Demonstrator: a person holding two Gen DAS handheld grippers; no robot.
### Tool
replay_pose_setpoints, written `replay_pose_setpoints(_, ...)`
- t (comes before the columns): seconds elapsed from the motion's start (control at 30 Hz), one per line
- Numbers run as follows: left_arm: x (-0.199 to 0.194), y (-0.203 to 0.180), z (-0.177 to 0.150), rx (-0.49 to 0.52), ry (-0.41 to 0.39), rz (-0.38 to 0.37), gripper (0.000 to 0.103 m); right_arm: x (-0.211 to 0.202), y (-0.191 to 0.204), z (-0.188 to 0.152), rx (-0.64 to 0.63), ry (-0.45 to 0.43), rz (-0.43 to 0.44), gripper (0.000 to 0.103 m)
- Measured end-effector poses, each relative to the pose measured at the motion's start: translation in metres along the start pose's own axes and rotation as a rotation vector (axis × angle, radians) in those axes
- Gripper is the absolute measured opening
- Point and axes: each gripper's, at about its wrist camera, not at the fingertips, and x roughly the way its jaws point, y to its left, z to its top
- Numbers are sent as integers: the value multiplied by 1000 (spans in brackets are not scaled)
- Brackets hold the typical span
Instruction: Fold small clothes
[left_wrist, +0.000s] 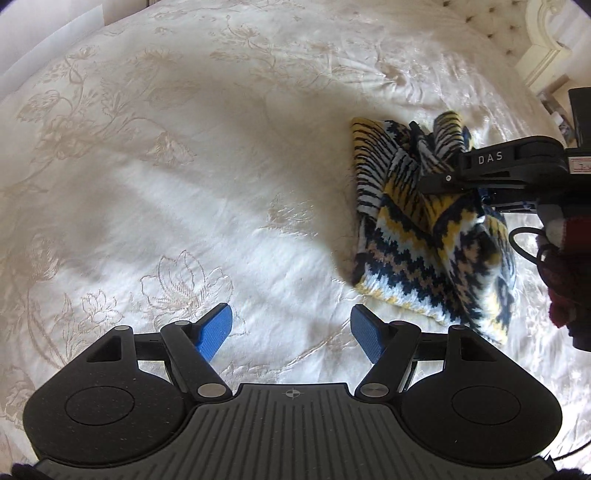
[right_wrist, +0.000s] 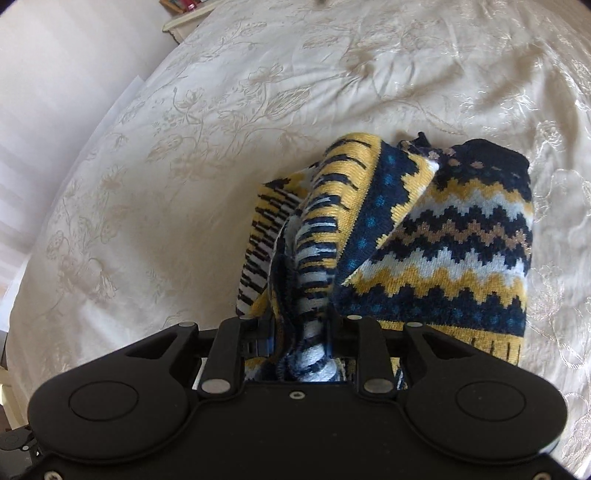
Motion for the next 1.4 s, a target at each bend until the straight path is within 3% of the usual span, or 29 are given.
replay_pose_setpoints(0.03,0,0,0,-1,2,0,69,0,1,-1,1,-4,28,50)
replay_pose_setpoints(0.07,0,0,0,0,4,-2,69,-3,2,-2,6,-16,77,52)
replay_pose_setpoints(0.13,0,-2,0,5,4,-4,69,-14,3,-3,12,-46,147,52)
replay_pose_setpoints(0.27,-5,-12,4,22,-11,-17,69,-38,-2,-8,4,-108,178,55)
replay_pose_setpoints(0.47,-6,-35,15,39,-37,-83,69,-69,-32,-23,13,-154,127,60)
replay_pose_setpoints(0.73,17,-64,39,-19,-11,-208,69,-89,-63,-66,-37,-134,25,60)
replay_pose_setpoints(0.87,38,-75,62,-29,33,-223,69,-89,-54,-85,-158,-126,-19,63)
replay_pose_setpoints(1.1,77,-86,96,4,105,-206,69,-77,-10,-117,-476,-149,-76,67)
replay_pose_setpoints(1.4,108,-92,112,62,190,-181,67,-38,38,-148,-867,-177,-174,68)
